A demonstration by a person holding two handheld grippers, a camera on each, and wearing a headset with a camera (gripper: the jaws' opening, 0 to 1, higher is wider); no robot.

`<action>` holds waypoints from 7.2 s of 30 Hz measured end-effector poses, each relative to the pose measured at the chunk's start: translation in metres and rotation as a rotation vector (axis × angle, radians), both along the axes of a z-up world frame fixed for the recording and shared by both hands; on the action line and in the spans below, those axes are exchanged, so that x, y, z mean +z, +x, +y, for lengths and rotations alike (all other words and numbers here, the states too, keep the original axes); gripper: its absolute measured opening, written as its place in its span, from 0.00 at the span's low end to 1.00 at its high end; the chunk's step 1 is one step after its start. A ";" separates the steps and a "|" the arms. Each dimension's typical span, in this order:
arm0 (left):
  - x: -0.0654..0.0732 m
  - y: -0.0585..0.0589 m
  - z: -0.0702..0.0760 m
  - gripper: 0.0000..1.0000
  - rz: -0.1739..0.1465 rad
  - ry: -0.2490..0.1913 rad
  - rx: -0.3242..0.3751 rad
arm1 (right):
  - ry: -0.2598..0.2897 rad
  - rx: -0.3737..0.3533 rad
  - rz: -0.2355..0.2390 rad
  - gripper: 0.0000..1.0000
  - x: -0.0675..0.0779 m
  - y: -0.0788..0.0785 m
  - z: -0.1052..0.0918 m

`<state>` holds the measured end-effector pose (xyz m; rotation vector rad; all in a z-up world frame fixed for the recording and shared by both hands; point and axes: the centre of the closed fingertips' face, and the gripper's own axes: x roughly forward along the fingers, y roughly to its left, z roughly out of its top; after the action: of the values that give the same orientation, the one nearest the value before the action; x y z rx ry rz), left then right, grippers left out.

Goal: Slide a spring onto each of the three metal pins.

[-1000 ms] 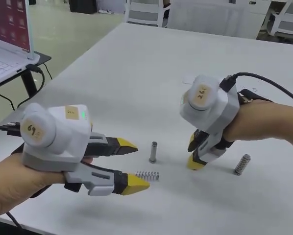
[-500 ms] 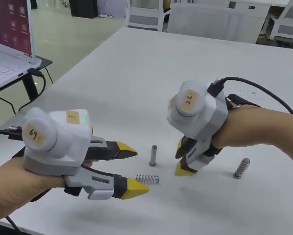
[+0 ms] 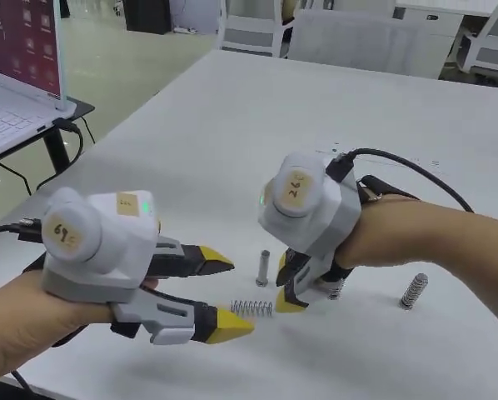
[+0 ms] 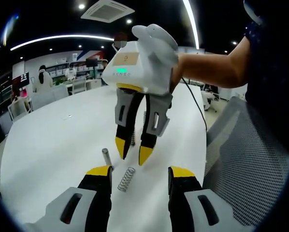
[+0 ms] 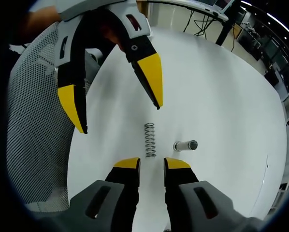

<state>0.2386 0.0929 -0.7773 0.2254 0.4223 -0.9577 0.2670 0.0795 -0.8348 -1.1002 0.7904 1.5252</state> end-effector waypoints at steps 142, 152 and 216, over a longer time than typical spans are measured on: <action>0.012 -0.004 -0.056 0.03 -0.114 0.112 -0.295 | 0.086 0.033 -0.073 0.08 0.099 -0.049 -0.023; 0.014 -0.004 -0.055 0.02 -0.115 0.101 -0.290 | 0.110 0.037 -0.068 0.08 0.100 -0.049 -0.020; 0.021 0.000 -0.033 0.22 -0.071 0.040 -0.205 | 0.168 -0.013 0.001 0.08 0.093 -0.039 -0.013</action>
<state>0.2386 0.0598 -0.7564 0.3432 0.3577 -1.1396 0.2280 0.0665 -0.7417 -0.9687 0.6562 1.5512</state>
